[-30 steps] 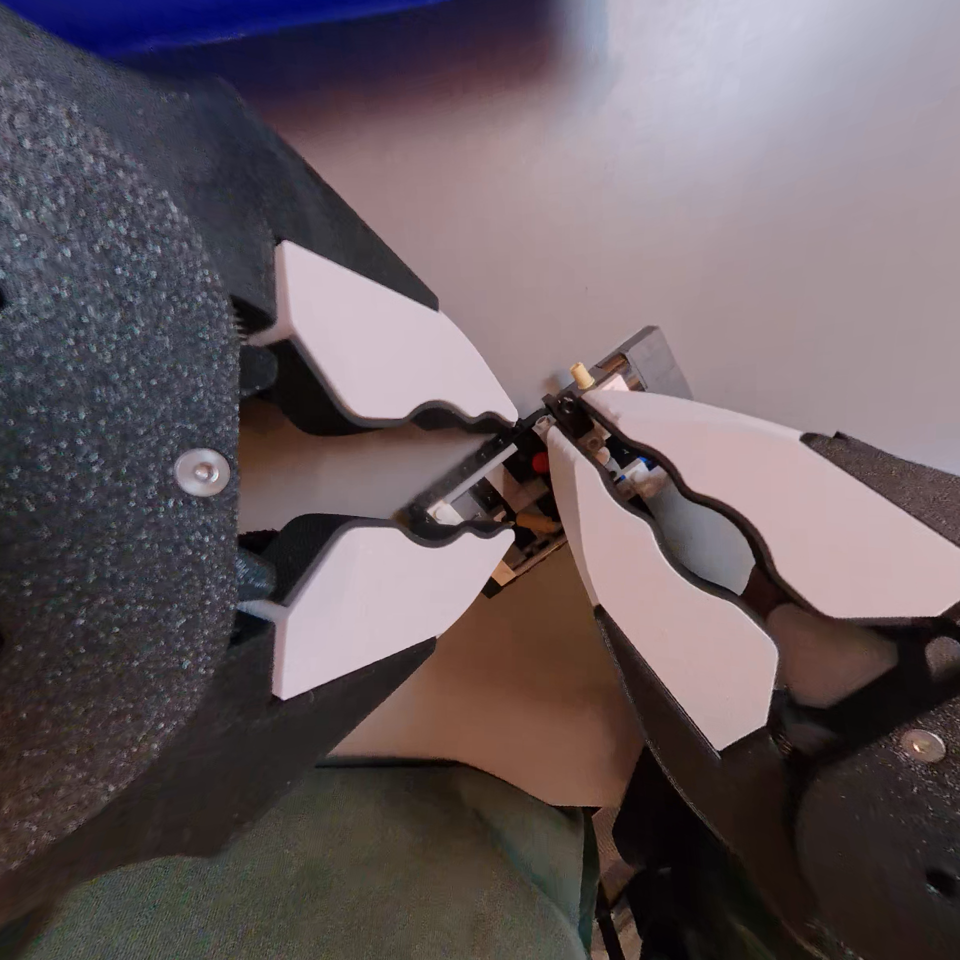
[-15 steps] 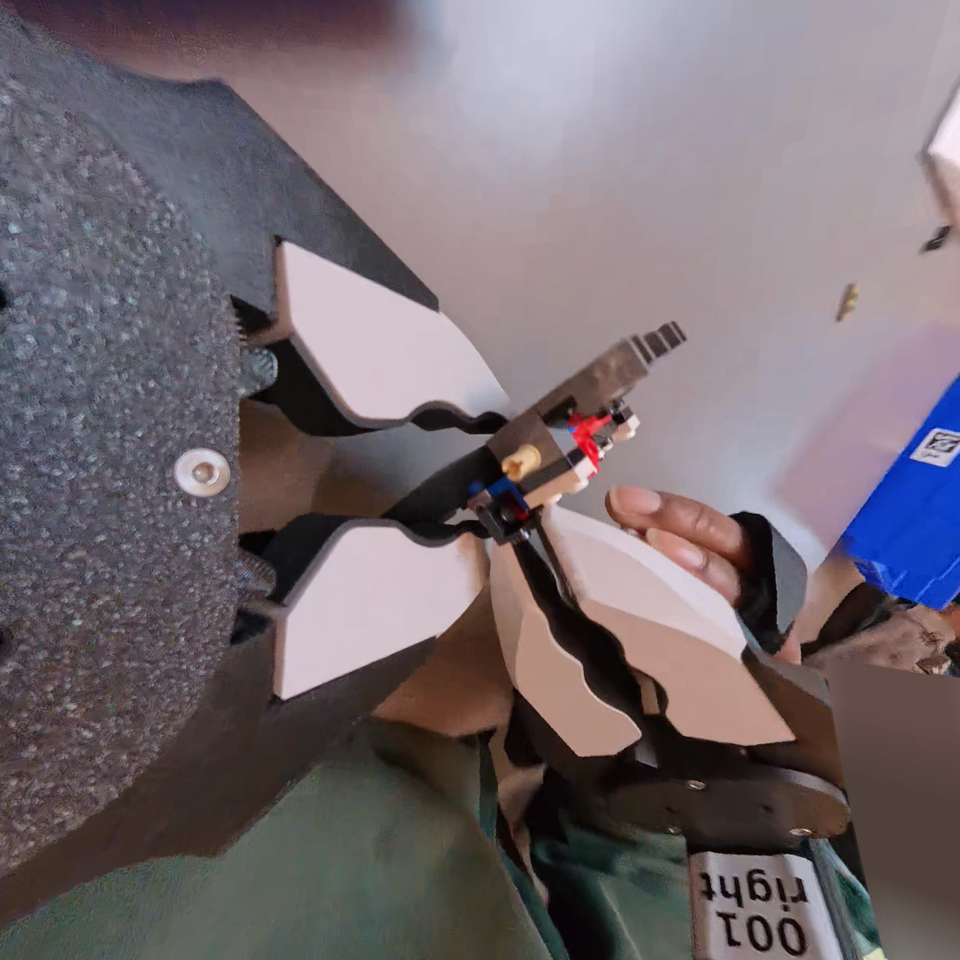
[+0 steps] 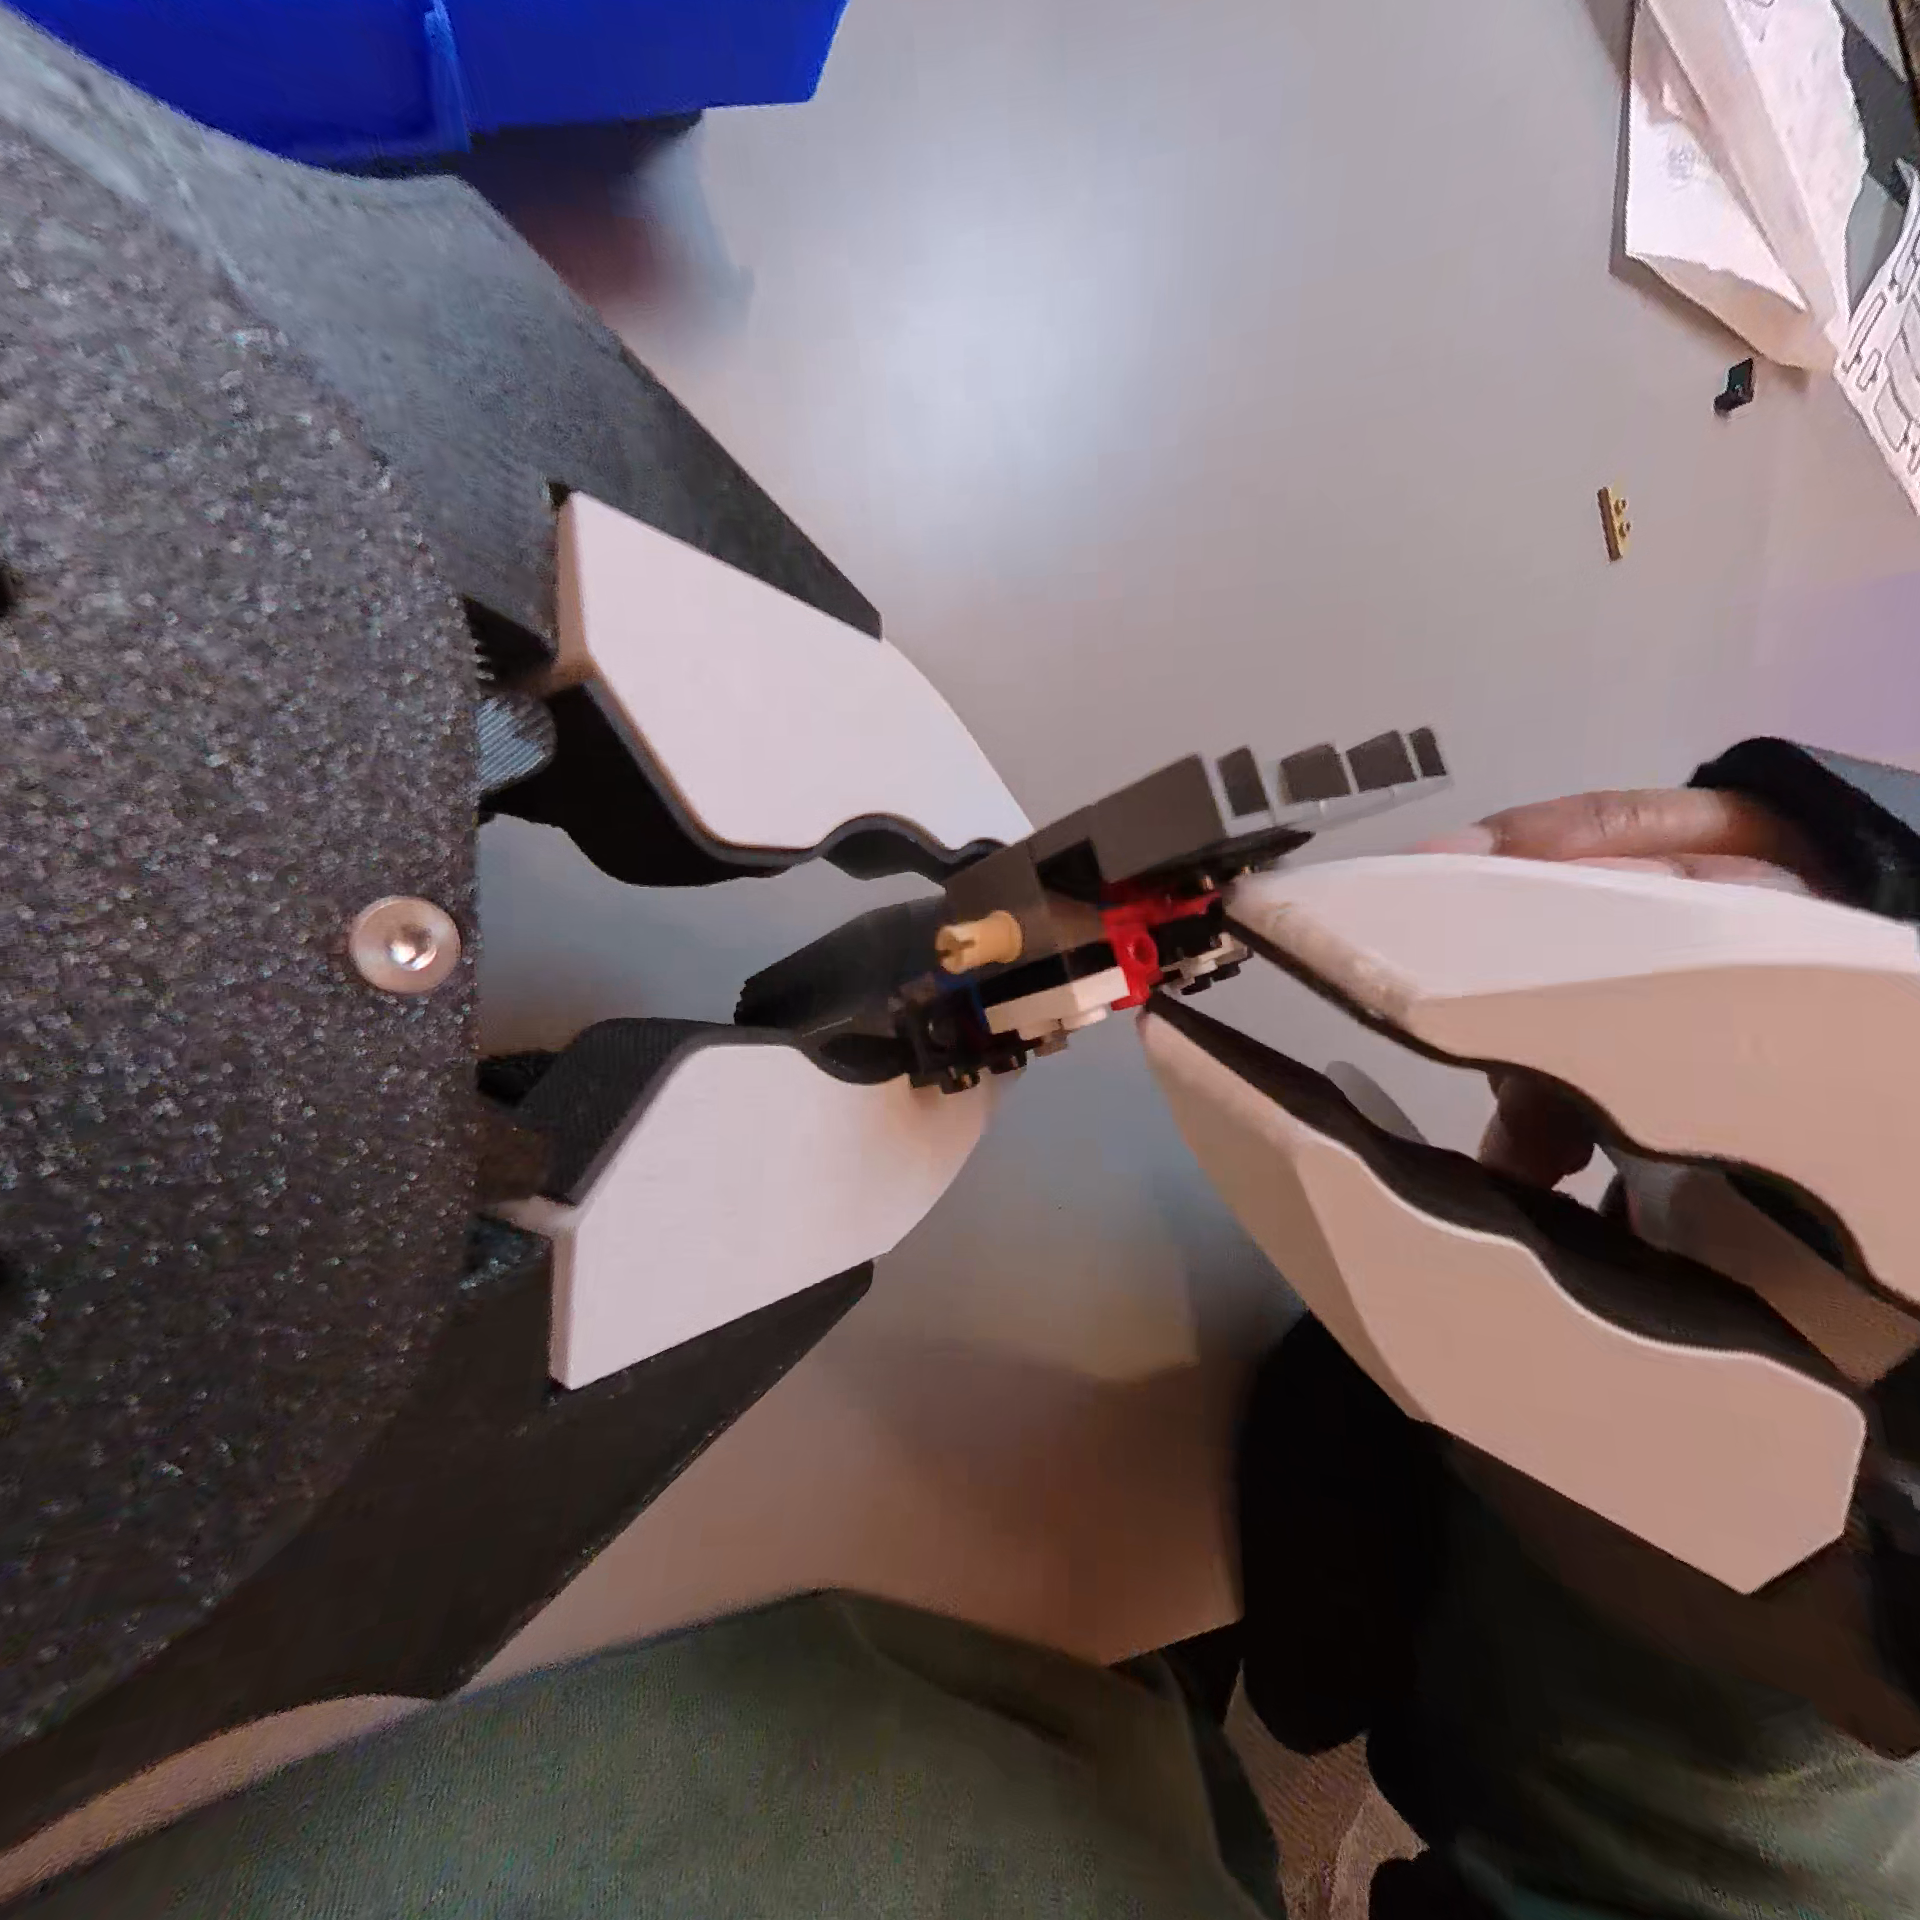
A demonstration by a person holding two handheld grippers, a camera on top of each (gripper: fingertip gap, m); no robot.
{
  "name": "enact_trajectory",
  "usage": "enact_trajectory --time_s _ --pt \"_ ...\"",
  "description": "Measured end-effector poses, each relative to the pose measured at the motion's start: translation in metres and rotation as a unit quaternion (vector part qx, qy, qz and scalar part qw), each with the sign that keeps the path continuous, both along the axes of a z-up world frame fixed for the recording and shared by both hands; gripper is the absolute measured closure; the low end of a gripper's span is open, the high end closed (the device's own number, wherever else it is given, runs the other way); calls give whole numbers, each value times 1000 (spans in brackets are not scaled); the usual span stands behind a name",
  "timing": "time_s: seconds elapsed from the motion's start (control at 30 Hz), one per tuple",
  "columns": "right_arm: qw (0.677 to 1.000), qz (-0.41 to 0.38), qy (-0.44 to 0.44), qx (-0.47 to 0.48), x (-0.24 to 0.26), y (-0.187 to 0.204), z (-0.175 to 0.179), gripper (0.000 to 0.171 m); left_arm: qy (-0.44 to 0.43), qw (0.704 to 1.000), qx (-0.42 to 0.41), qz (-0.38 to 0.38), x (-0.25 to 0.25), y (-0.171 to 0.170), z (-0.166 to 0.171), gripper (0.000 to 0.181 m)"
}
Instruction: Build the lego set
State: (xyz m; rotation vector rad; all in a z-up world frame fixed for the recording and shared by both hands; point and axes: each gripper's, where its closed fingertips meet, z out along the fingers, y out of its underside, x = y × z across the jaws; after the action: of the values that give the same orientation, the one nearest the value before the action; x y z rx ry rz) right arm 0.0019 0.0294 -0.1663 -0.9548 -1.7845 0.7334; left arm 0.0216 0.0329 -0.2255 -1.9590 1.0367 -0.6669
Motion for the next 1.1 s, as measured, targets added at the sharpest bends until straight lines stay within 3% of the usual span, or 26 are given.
enact_trajectory --time_s 0.27,0.5,0.67,0.87,0.97,1.1 --pt "999 12 -27 33 1 -7 -7 160 26 1000 -5 -1 3 -2 0 156" --pt "999 27 -29 -26 1 -10 -6 162 50 998 32 -21 2 -5 0 155" --pt "999 -8 -21 -43 -1 2 -14 164 41 998 47 -16 1 -3 -1 146" --pt "996 -17 23 -86 -3 1 -8 168 -13 999 32 18 0 5 4 159" --pt "996 -12 33 -84 -3 1 -4 171 7 998 64 21 -3 8 6 159" --pt "997 -33 36 -60 -3 9 -5 171 -9 999 32 28 -3 10 4 159"
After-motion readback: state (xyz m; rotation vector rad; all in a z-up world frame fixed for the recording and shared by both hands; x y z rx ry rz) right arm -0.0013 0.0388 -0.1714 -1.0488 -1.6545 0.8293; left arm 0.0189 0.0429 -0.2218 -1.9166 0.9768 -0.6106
